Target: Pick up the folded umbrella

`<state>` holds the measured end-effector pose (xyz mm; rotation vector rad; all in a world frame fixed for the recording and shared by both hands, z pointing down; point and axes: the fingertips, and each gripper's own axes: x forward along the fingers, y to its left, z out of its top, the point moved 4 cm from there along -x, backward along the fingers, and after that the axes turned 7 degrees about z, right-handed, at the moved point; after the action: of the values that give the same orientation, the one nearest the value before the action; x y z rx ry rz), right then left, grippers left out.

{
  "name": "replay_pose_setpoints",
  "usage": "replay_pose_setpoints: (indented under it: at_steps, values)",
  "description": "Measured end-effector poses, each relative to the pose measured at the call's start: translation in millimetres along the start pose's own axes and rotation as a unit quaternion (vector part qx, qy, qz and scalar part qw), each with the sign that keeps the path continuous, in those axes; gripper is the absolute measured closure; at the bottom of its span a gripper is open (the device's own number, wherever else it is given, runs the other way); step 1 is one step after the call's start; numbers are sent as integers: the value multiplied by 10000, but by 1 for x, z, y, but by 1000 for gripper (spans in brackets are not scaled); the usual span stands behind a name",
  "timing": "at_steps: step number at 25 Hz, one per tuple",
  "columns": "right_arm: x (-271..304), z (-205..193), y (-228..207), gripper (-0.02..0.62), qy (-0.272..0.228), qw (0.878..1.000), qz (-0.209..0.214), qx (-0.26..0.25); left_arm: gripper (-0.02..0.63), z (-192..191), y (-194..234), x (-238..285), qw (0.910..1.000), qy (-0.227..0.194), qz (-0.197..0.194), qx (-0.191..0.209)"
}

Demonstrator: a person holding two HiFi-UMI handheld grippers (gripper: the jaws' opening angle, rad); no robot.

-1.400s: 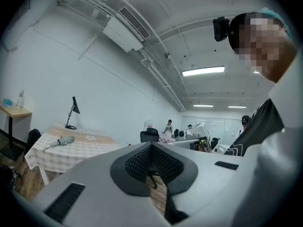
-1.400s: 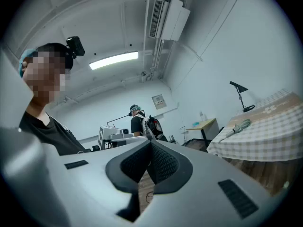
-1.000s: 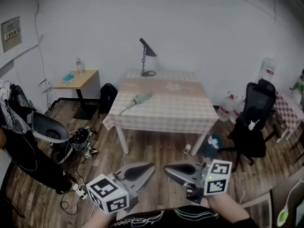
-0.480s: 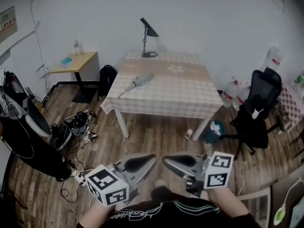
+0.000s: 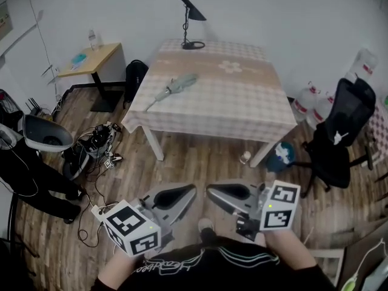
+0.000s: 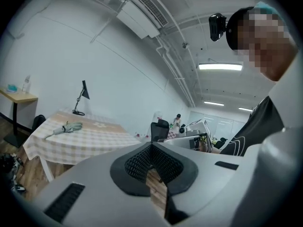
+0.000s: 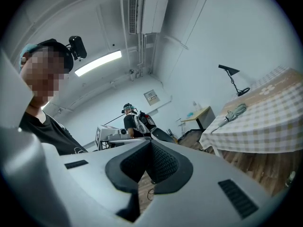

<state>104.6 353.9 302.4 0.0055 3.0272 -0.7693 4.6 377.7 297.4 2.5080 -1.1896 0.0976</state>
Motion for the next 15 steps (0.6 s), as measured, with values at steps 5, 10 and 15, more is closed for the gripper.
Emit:
replay_pose_setpoints:
  at_steps: [5, 10, 15]
  values:
    - [3, 22, -73, 584, 24, 9995, 69, 299, 607, 6, 52, 55, 9992, 229, 206, -273]
    - [-10, 49, -139, 584, 29, 9990, 0, 440, 607, 18, 93, 110, 9977, 428, 392, -340]
    - [-17, 71, -179, 584, 22, 9991, -7, 420, 607, 33, 115, 148, 9975, 441, 458, -308]
